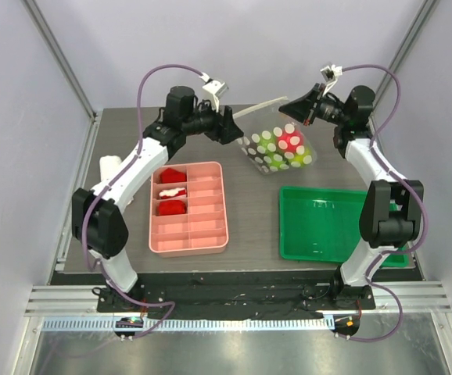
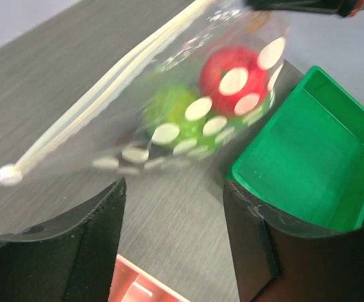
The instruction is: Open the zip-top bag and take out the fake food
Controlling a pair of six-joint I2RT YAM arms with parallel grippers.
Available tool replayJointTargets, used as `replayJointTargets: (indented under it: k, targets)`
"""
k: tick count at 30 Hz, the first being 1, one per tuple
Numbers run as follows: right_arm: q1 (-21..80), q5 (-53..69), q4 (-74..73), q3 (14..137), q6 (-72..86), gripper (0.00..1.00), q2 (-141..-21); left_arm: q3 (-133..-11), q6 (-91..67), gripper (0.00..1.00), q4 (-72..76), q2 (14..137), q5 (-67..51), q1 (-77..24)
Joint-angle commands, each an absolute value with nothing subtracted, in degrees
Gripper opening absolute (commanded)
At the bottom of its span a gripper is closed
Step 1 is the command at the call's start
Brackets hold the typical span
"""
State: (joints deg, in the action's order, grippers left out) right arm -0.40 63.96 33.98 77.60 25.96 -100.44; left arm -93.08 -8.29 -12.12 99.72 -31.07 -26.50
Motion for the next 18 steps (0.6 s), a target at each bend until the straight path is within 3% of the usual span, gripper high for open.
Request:
replayJointTargets:
  k: [1,6,8,12,15,18]
  targets:
    - [0.0,66.77,20.49,82.27,12.92,0.02,-97.65,-95.36,-7.03,0.59,-8.71,99.23,-39.27,-22.51]
    - [0.0,73.56,22.76,81.83,14.41,0.02,-98.52,-97.73,-9.22,0.57,-2.74,102.38,-48.15,-18.81]
    - [0.0,75.14,25.13,81.83,15.81,0.02,-99.05,-98.61,-11.24,0.68,-0.97,103.97,-49.66,-18.63]
    - [2.28,77.08,31.18,80.95,23.17,0.02,-99.93,-98.35,-15.55,0.75,7.36,107.92,-51.59,-19.07]
    - [2.9,78.74,44.34,79.55,32.05,0.02,-101.24,-98.61,-20.99,0.77,15.62,111.96,-54.75,-19.6]
    - [2.99,79.54,67.61,79.8,53.37,0.02,-104.84,-100.19,-27.23,0.75,21.7,116.27,-59.23,-19.6]
